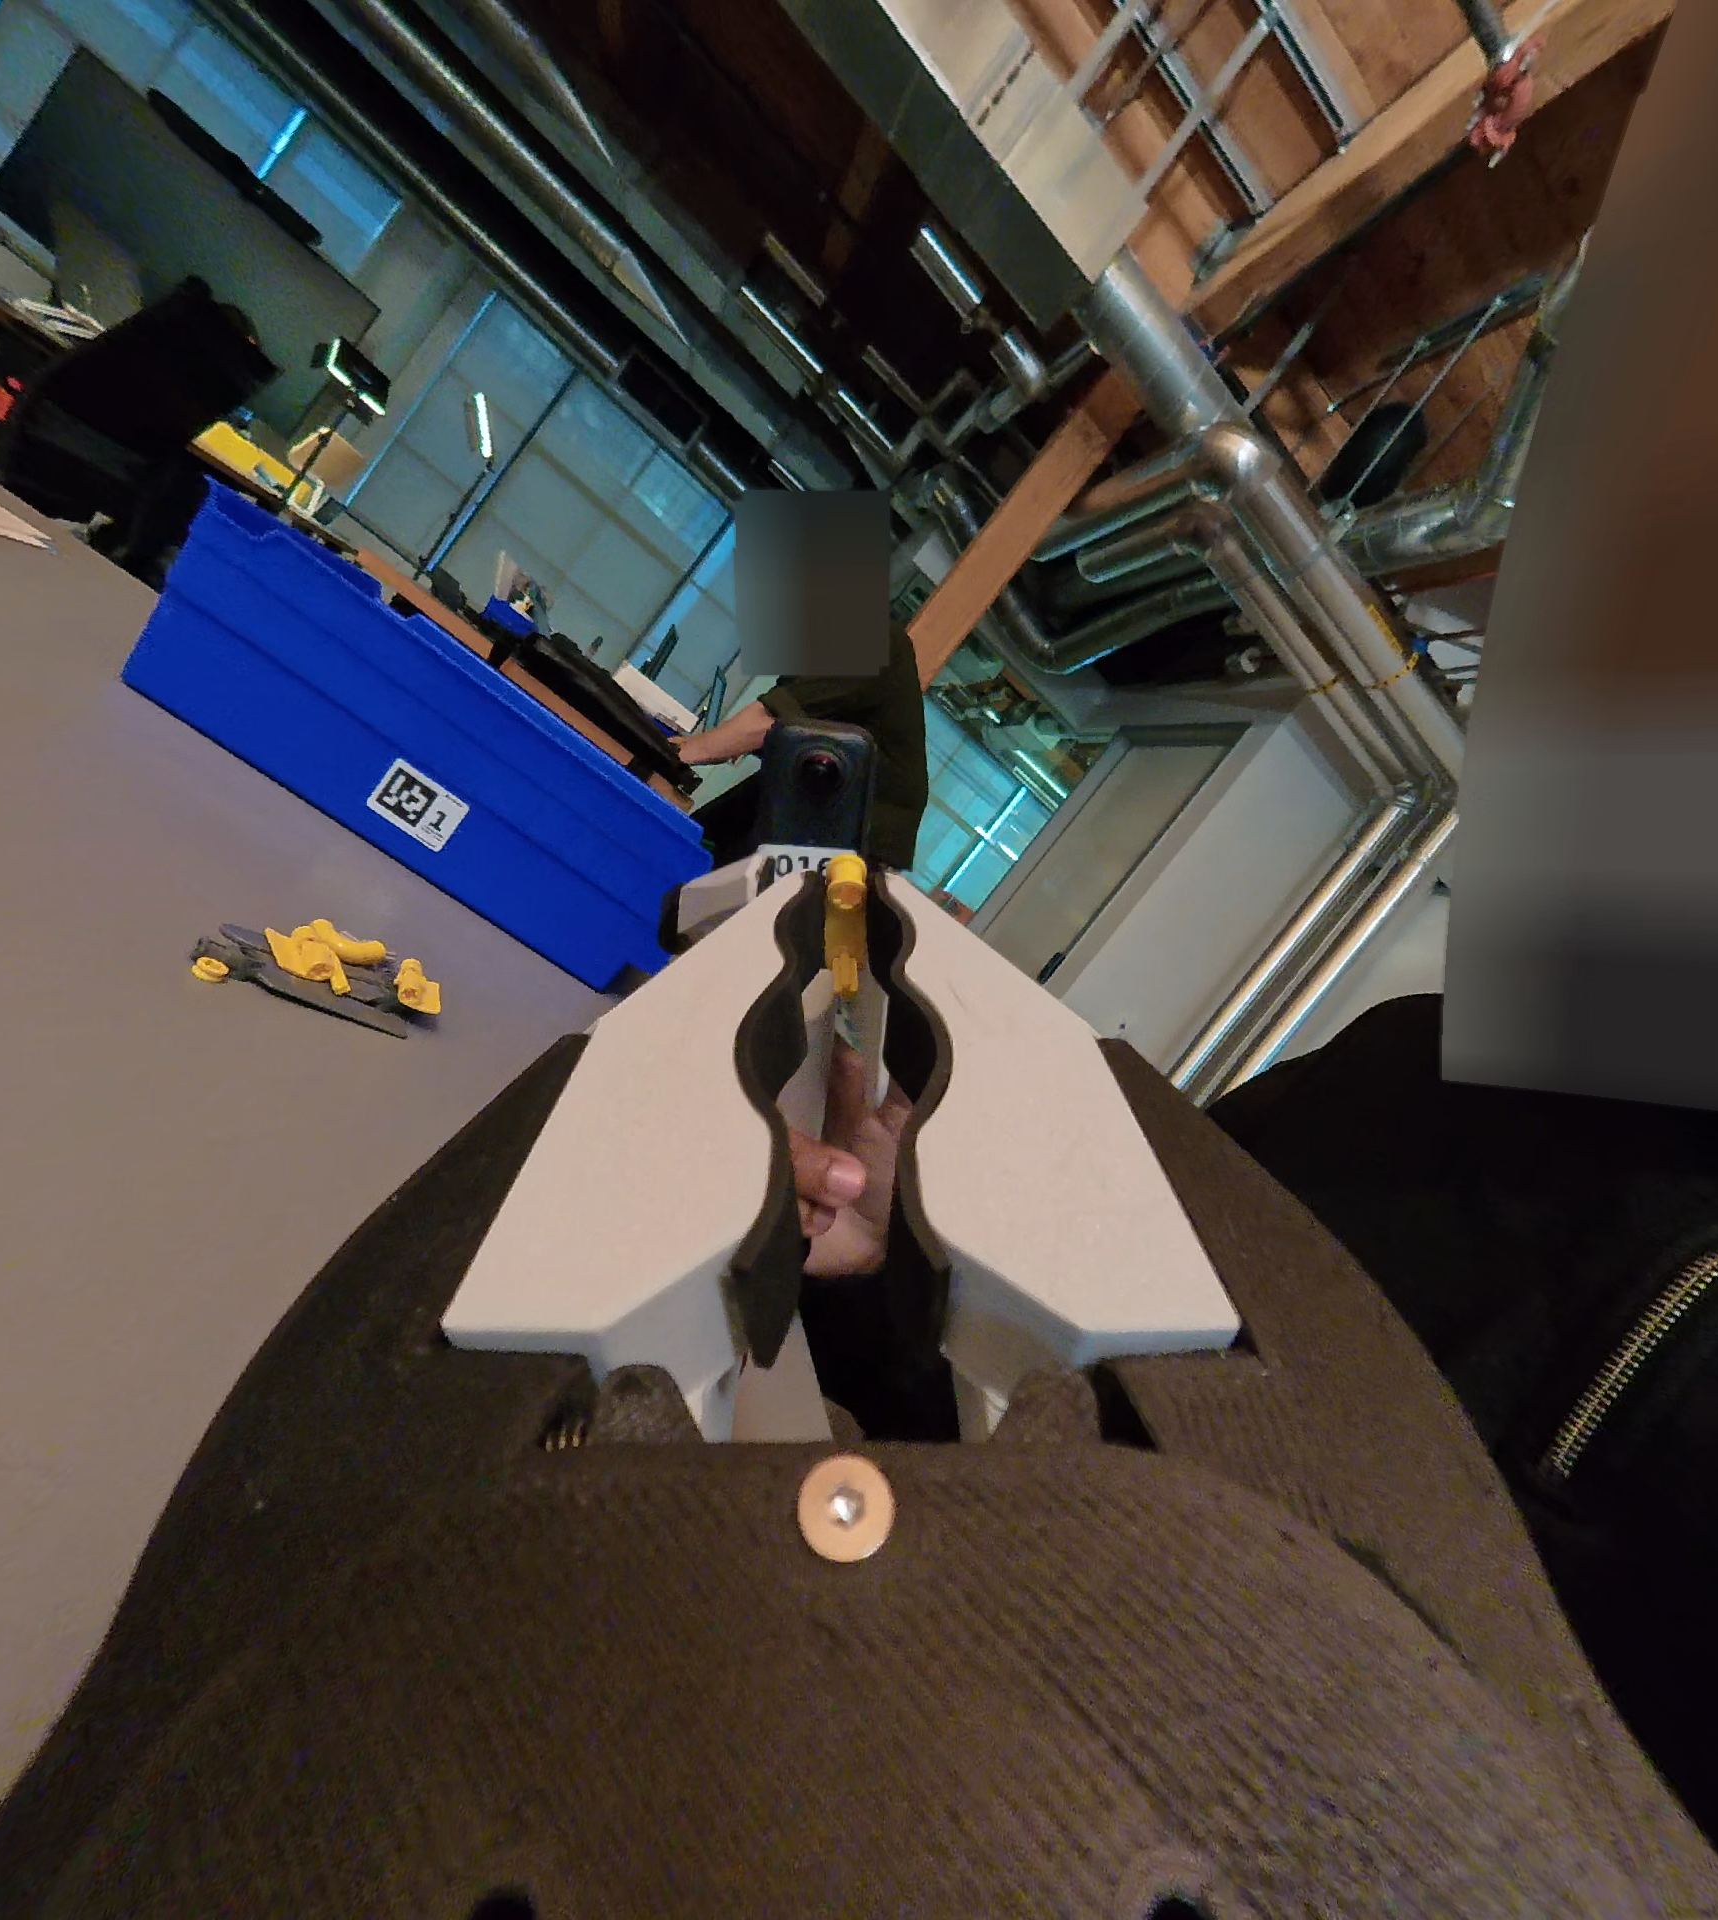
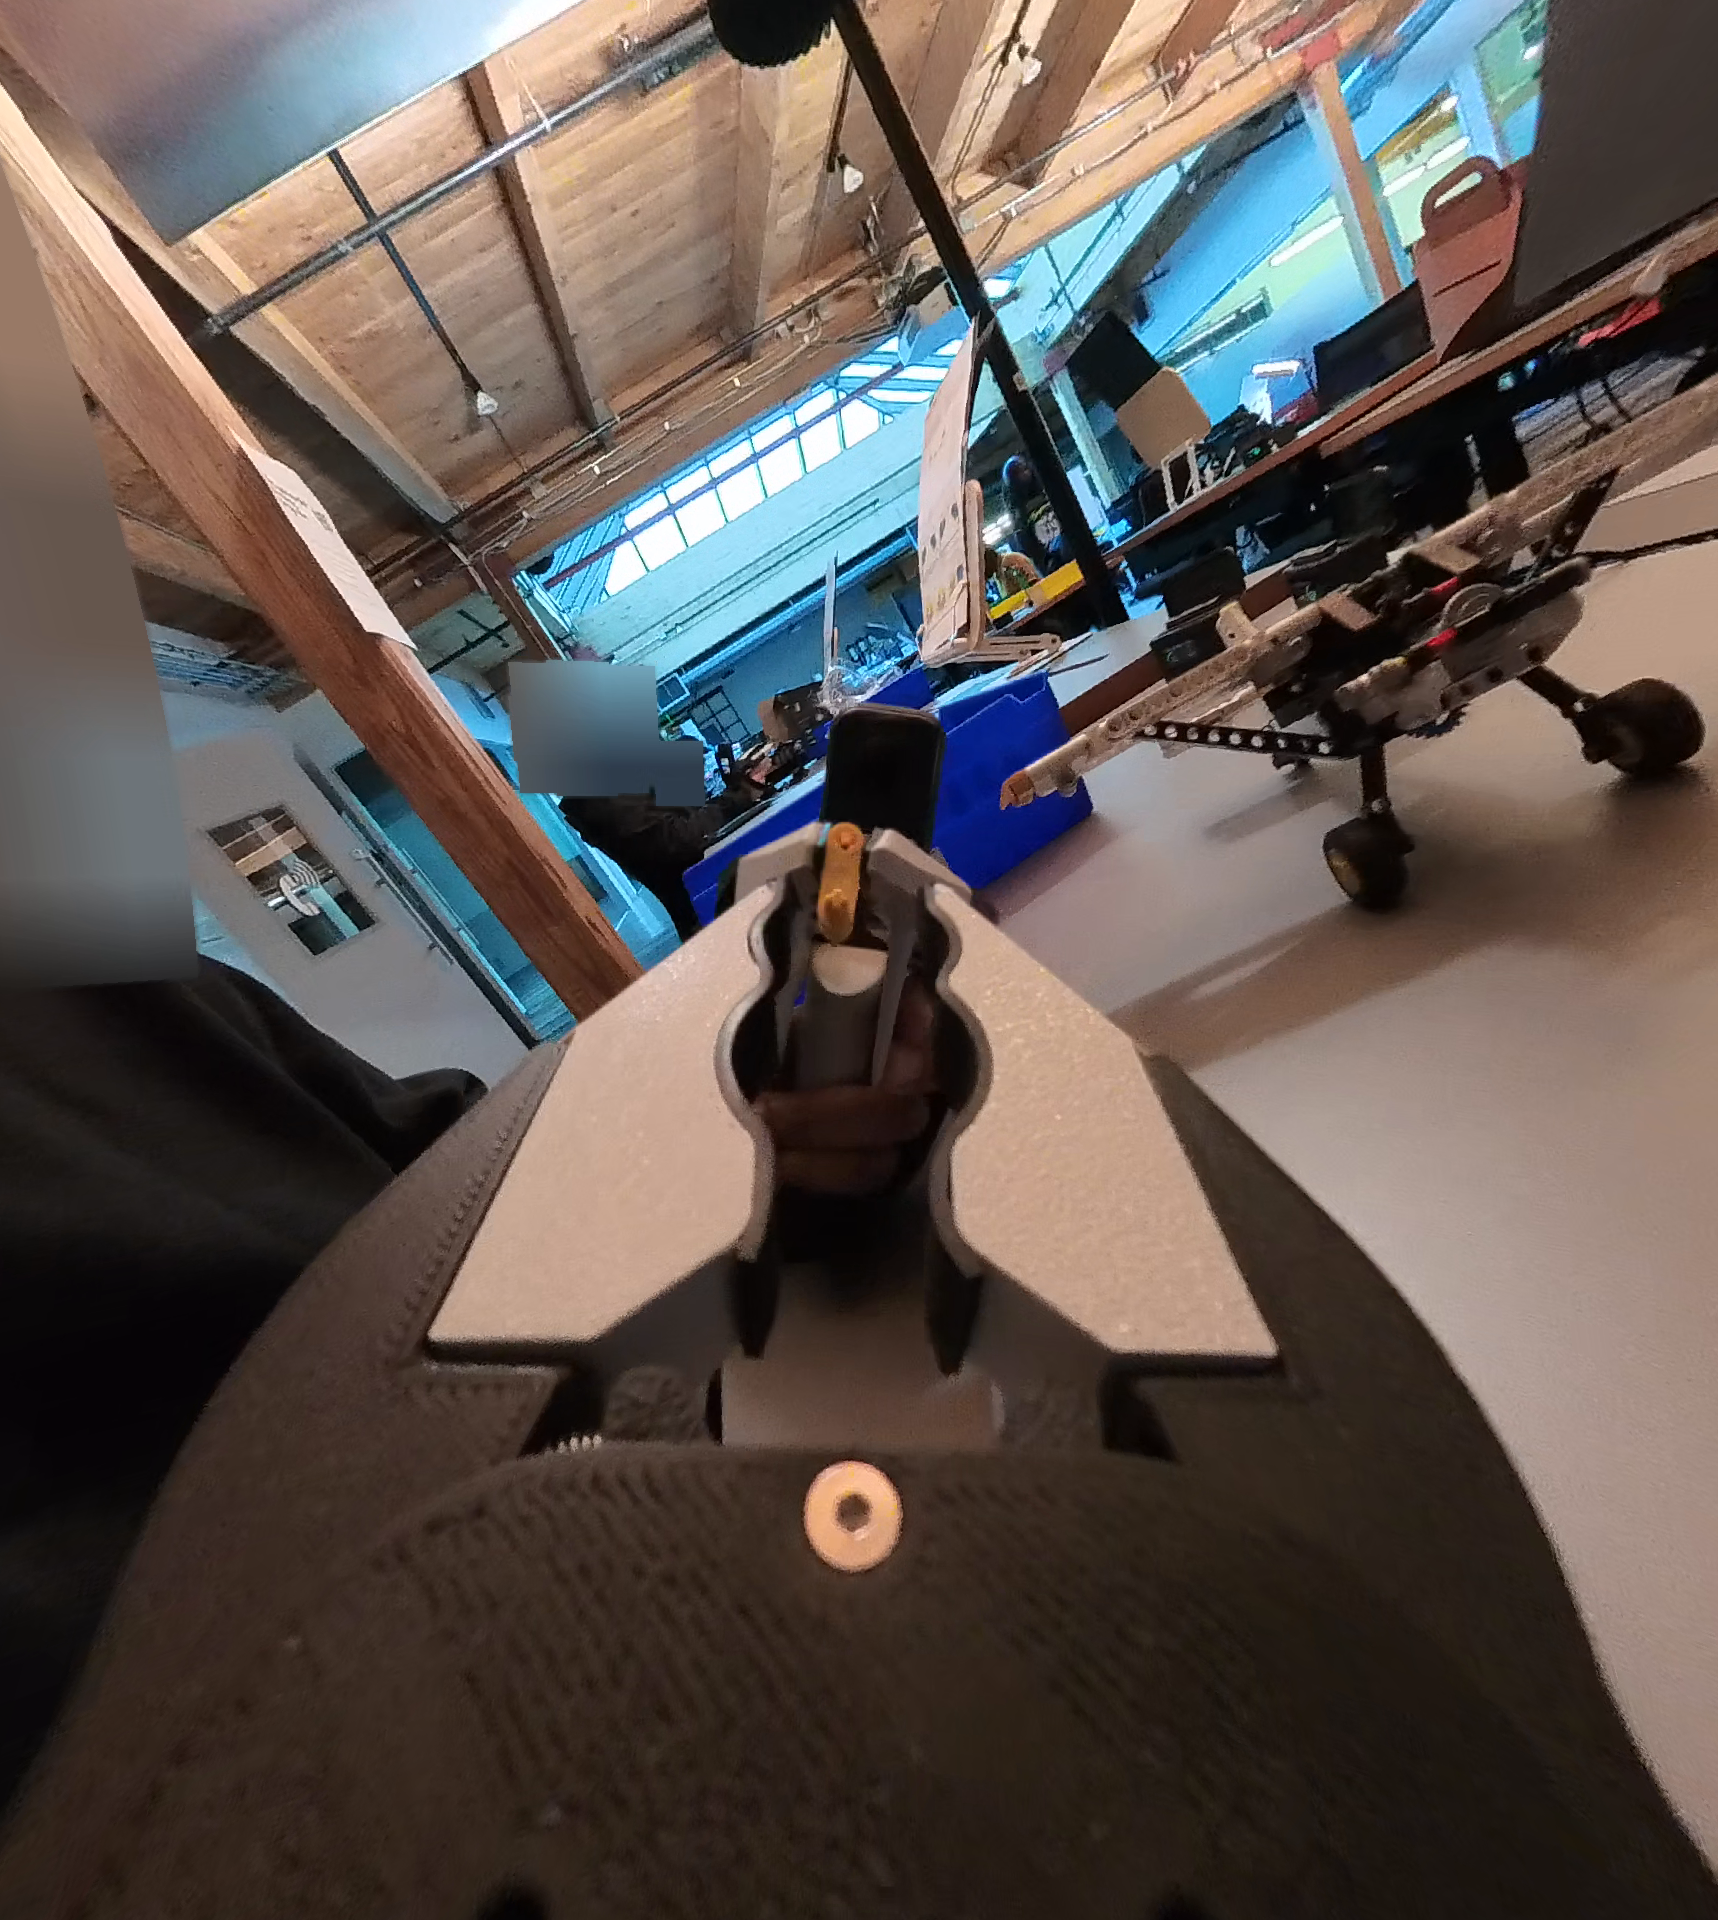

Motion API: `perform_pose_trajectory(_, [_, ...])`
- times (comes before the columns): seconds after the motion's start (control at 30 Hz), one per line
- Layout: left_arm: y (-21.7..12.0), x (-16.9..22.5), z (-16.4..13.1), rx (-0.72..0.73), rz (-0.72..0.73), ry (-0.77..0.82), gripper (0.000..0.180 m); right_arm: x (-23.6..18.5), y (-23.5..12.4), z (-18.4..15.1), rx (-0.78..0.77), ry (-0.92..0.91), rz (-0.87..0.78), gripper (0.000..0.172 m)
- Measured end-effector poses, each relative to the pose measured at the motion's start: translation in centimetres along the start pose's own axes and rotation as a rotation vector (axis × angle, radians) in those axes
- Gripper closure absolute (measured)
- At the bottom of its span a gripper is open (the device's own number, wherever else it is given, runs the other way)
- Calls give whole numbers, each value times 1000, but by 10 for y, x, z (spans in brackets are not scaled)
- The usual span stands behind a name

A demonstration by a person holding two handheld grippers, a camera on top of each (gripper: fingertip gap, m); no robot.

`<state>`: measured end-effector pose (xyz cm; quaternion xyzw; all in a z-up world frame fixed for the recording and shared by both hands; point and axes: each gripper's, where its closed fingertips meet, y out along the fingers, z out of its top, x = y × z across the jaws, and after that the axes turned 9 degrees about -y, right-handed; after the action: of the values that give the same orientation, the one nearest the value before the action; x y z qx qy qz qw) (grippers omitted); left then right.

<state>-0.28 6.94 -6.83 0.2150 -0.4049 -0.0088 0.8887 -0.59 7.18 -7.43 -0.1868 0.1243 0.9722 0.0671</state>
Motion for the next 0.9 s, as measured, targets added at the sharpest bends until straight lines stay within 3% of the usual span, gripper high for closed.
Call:
perform_pose_trajectory(0.33, [1,-1,-1,-5,0,-11,176,-4,3,-3,15,-9,24,170])
perform_pose_trajectory(0.57, [1,-2,-2,-12,7,-8,176,-3,2,-3,-7,-60,-17,170])
perform_pose_trajectory(0.9, [9,-2,-11,-71,42,59,177,-1,-6,11,128,11,-13,171])
